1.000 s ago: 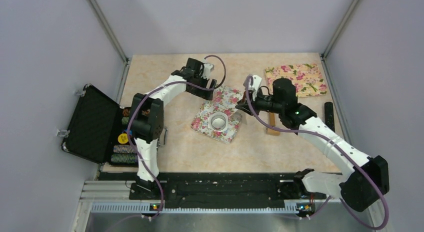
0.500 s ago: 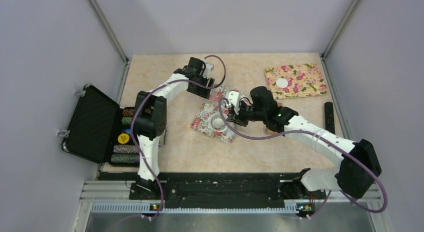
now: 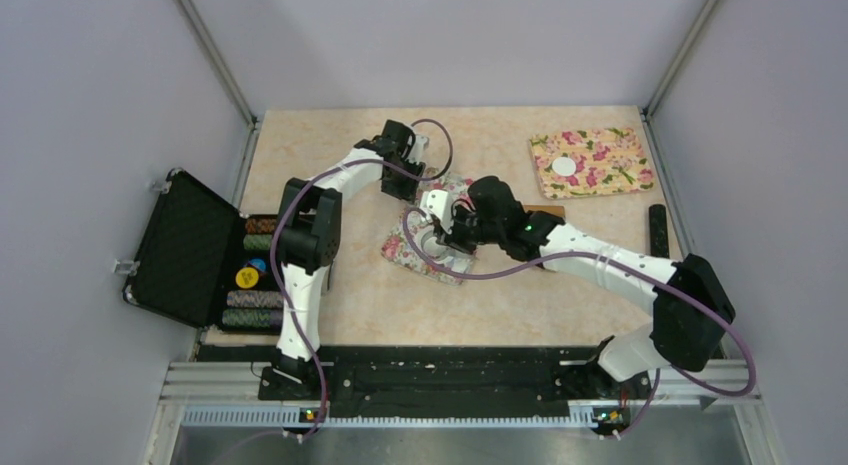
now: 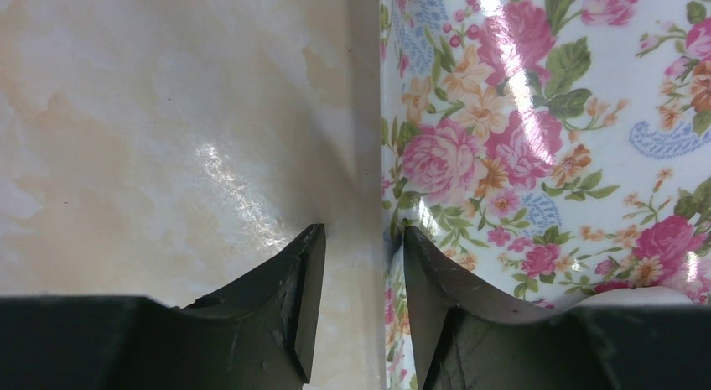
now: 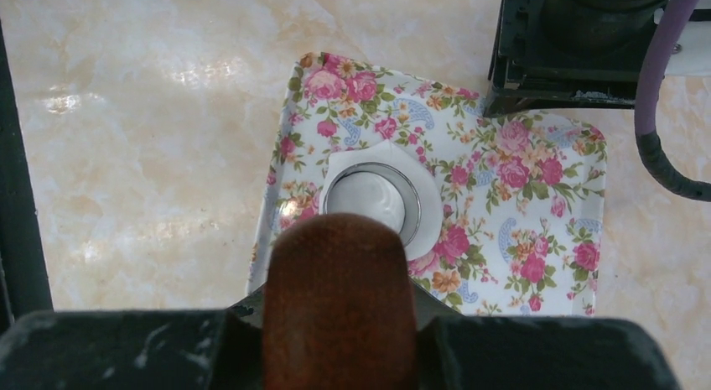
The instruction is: Roll out the dumpling wrappers from the dough
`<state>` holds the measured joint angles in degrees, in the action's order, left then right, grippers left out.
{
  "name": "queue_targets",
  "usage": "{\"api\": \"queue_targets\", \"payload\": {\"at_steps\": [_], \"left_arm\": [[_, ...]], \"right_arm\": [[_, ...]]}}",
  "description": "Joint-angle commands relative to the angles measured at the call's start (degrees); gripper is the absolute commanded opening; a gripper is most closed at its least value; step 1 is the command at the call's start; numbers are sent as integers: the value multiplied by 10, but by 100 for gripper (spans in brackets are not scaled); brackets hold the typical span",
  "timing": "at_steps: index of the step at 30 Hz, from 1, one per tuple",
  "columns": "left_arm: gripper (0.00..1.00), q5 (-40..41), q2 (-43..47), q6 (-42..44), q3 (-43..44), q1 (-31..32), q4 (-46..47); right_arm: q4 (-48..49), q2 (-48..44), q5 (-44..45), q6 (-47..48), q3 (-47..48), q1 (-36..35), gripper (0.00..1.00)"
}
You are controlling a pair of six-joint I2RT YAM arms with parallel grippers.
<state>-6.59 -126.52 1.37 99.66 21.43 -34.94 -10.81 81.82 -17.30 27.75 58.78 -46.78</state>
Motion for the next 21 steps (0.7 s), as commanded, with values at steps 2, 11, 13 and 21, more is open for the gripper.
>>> {"api": "queue_targets", "payload": {"at_steps": [2,11,13,21], "left_arm": [[43,-7,-6,-9,7,0,-8],[40,-22,-5,-12,3,0,-7],[39,-24,-4,-12,3,1,-8],[30,-24,-2,-12,-1,0,-7]], "right_arm": [[15,27,34,22,48,-14,0],[6,43,40,33,50,-19,0],[5,44,43,37,48,-21,0],[-48,51,48,74,53,-32,0]]}}
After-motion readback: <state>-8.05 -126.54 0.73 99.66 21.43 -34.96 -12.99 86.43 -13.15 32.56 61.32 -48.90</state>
